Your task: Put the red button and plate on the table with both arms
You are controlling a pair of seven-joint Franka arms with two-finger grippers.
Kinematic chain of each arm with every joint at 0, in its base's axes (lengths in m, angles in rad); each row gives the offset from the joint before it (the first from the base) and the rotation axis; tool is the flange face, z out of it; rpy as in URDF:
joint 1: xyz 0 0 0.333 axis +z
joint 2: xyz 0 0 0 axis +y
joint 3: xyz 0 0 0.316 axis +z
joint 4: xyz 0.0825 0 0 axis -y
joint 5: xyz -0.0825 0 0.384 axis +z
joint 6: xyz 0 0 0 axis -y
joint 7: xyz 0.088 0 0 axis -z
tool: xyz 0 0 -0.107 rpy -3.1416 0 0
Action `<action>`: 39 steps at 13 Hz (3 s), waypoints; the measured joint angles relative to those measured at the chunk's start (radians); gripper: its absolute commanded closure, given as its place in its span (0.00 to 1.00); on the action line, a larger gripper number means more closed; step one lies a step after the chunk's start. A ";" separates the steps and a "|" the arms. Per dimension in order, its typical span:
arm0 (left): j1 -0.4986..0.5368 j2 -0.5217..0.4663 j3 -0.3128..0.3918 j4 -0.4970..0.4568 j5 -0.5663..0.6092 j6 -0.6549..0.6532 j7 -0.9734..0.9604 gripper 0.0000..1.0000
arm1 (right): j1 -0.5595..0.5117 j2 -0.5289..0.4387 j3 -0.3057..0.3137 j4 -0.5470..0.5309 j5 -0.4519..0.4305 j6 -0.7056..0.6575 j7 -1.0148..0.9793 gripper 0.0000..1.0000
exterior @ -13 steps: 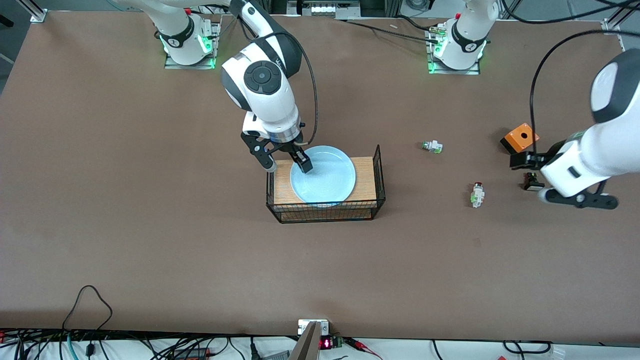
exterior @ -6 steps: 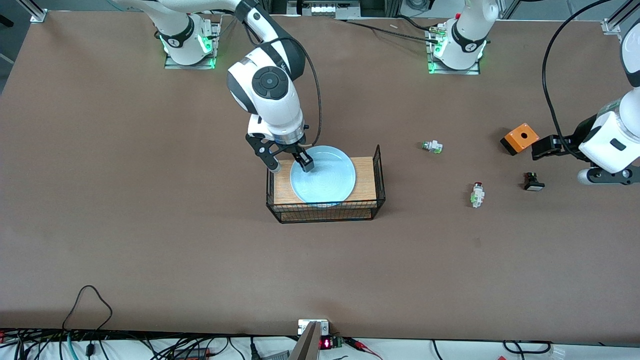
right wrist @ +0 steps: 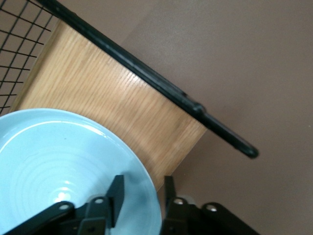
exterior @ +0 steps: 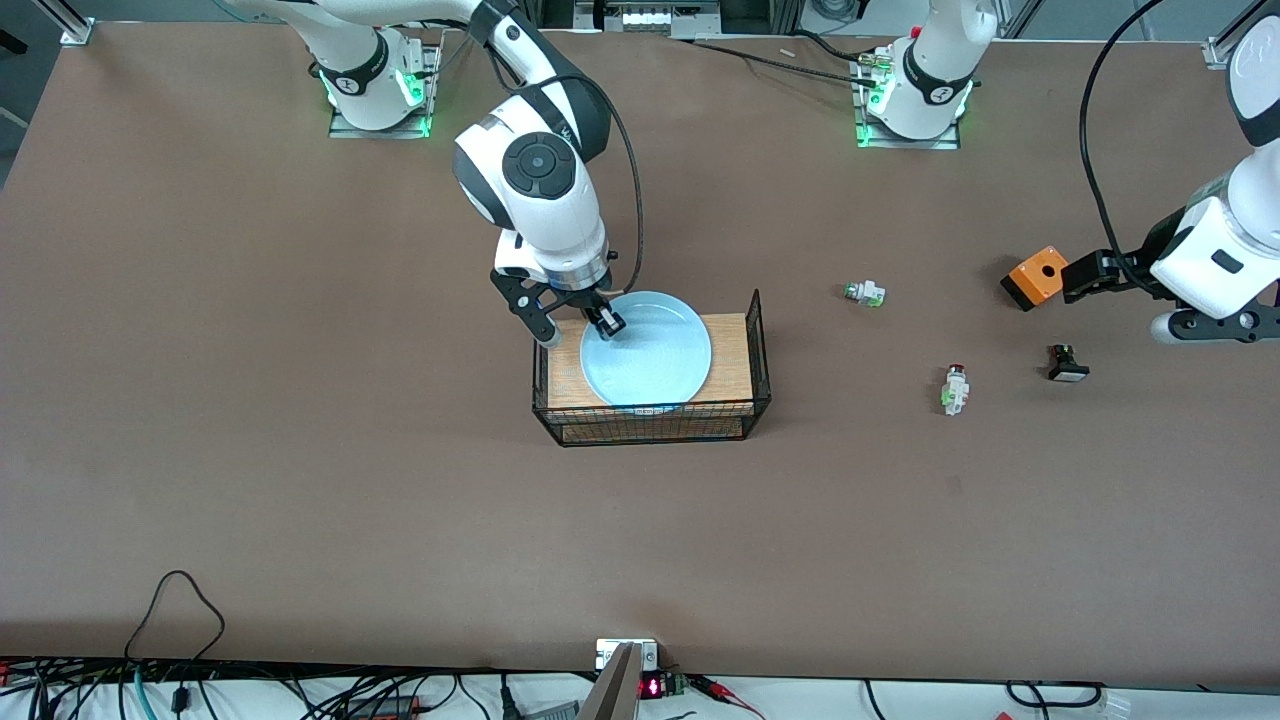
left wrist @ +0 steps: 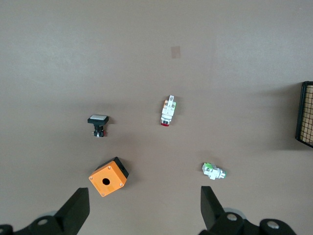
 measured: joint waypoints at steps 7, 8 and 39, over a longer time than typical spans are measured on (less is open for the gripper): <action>0.003 0.001 0.005 -0.006 0.000 0.001 0.000 0.00 | 0.005 0.001 0.000 0.003 -0.001 -0.002 -0.006 1.00; 0.003 0.001 0.005 -0.006 0.000 0.001 0.000 0.00 | 0.006 0.001 0.001 0.004 -0.001 -0.002 -0.007 1.00; -0.005 -0.007 -0.049 0.000 -0.001 -0.027 -0.005 0.00 | -0.027 -0.121 -0.059 0.353 0.088 -0.592 -0.151 1.00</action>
